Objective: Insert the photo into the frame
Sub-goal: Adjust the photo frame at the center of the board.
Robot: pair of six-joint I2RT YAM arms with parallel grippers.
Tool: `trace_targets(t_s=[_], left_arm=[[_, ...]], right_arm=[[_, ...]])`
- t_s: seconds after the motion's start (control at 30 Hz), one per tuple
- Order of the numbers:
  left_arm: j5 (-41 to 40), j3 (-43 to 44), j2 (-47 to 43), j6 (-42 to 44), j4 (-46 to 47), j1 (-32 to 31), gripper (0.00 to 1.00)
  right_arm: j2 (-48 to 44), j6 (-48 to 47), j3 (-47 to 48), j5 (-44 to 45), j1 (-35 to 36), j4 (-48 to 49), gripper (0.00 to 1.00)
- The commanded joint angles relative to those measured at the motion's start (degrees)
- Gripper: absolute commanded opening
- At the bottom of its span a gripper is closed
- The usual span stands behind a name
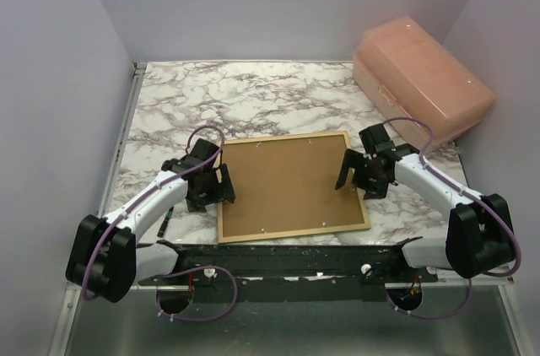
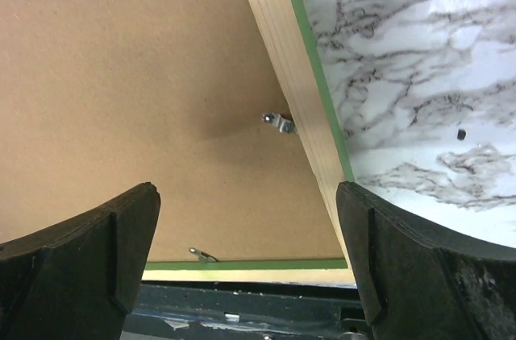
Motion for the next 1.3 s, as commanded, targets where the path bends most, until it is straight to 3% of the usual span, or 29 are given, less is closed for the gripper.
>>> trace_targets(t_s=[0.0, 0.13, 0.33, 0.6, 0.9, 1.07, 1.27], left_arm=[[10.2, -7.1, -6.8, -5.1, 5.8, -1.5, 0.86], [14.9, -11.1, -7.2, -7.4, 11.5, -2.0, 0.86], [17.5, -8.8, 0.6, -6.3, 15.8, -2.0, 0.86], [18.2, 0.9, 10.0, -3.4, 15.2, -0.8, 0.86], [16.2, 15.5, 20.0, 3.2, 8.9, 4.8, 0.86], [12.5, 18.9, 20.4, 5.7, 4.9, 6.9, 0.89], [4.6, 17.6, 12.7, 6.6, 0.3, 7.3, 0.92]], right_arm=[[-2.7, 2.2, -2.8, -1.9, -0.2, -2.9, 0.99], [-2.4, 2.3, -3.2, -3.1, -0.2, -2.5, 0.99], [1.5, 1.6, -3.7, -5.1, -0.2, 0.1, 0.99], [8.9, 1.0, -0.6, -10.9, -0.2, 5.3, 0.99], [19.4, -0.1, 7.4, -17.0, -0.2, 8.5, 0.99], [18.9, -1.1, 9.2, -15.3, -0.2, 6.9, 1.0], [10.8, -2.7, 8.9, -6.4, -0.2, 0.8, 1.0]])
